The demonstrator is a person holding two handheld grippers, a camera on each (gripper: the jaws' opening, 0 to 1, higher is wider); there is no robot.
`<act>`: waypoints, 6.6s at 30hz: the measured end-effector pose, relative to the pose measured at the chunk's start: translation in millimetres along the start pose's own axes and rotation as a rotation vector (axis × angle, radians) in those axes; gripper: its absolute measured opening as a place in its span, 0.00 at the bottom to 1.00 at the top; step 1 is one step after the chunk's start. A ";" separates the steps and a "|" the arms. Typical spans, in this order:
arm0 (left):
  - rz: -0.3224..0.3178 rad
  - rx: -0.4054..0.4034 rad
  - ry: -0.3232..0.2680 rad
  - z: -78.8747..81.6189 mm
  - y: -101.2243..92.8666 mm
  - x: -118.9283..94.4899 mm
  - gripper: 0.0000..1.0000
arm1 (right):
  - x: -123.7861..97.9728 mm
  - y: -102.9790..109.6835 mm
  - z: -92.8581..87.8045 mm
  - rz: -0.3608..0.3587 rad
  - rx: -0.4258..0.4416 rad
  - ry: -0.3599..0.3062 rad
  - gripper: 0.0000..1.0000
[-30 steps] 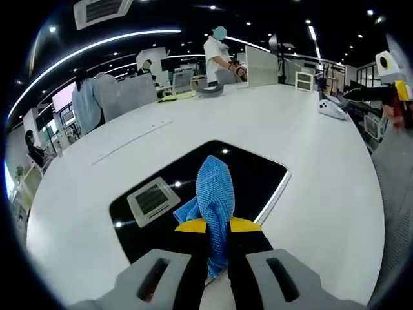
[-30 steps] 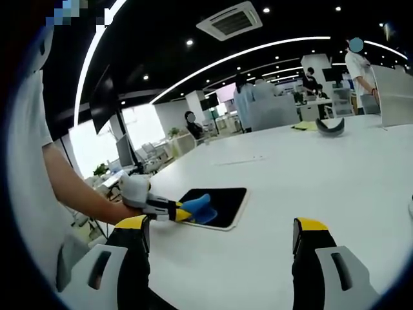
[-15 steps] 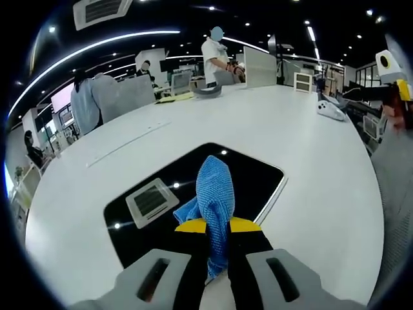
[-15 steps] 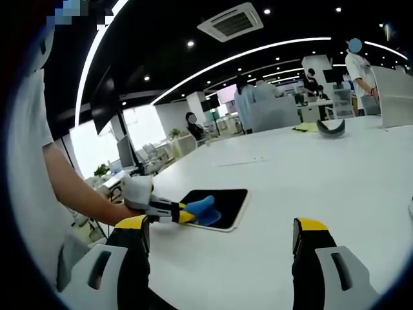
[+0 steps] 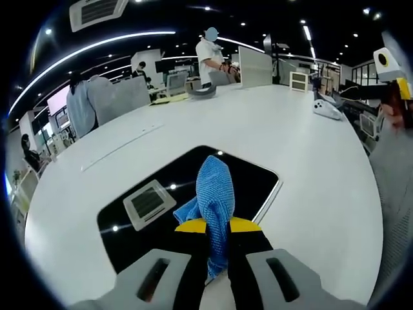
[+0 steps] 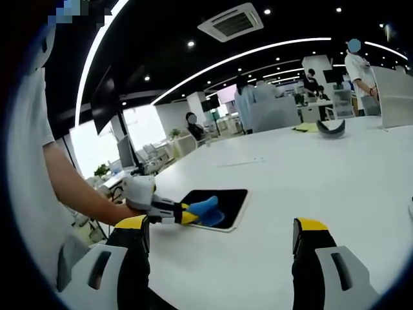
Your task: Wipe the mirror surface with the cleaning cloth until all visible marks leave the cleaned area.
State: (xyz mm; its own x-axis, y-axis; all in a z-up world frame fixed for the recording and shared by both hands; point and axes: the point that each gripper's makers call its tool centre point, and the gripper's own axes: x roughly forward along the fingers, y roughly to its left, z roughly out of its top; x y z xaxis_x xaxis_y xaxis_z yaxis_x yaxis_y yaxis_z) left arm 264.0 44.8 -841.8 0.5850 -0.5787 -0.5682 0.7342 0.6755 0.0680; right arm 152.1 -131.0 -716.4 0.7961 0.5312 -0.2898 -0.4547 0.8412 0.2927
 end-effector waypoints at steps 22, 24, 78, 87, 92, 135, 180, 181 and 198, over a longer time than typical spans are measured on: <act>-0.029 0.011 -0.012 9.4 -15.2 12.0 0.07 | -0.9 0.0 0.5 -0.001 0.002 -0.004 0.92; -0.034 0.014 -0.013 10.6 -17.0 13.2 0.07 | -0.7 -0.5 0.0 -0.002 0.006 -0.001 0.92; -0.130 0.036 -0.042 34.5 -63.1 43.2 0.07 | -0.3 -5.1 0.9 -0.015 0.020 -0.005 0.91; -0.146 0.067 -0.040 37.6 -70.4 46.2 0.07 | 0.5 -7.4 -0.3 -0.019 0.022 -0.003 0.91; -0.151 0.071 -0.041 38.3 -72.2 47.2 0.07 | 0.7 -8.4 -1.4 -0.023 0.021 0.002 0.91; -0.142 -0.051 -0.048 40.5 -65.7 50.7 0.07 | 2.1 -8.7 -2.3 -0.025 0.026 0.008 0.91; -0.085 -0.058 -0.064 46.5 -37.1 62.8 0.07 | 3.8 -14.3 -4.3 -0.036 0.043 0.011 0.91; -0.083 -0.058 -0.064 46.7 -36.1 63.0 0.07 | 3.8 -14.3 -4.4 -0.035 0.045 0.011 0.91; -0.056 -0.062 -0.065 49.0 -17.5 68.4 0.07 | 4.8 -16.7 -5.9 -0.039 0.051 0.014 0.91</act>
State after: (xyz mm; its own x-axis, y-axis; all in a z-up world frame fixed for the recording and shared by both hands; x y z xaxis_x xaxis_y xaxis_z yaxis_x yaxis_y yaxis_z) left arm 308.1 -29.0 -841.7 0.5663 -0.6435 -0.5150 0.7450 0.6669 -0.0140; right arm 161.2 -141.9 -728.1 0.8072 0.4994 -0.3147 -0.4021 0.8555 0.3264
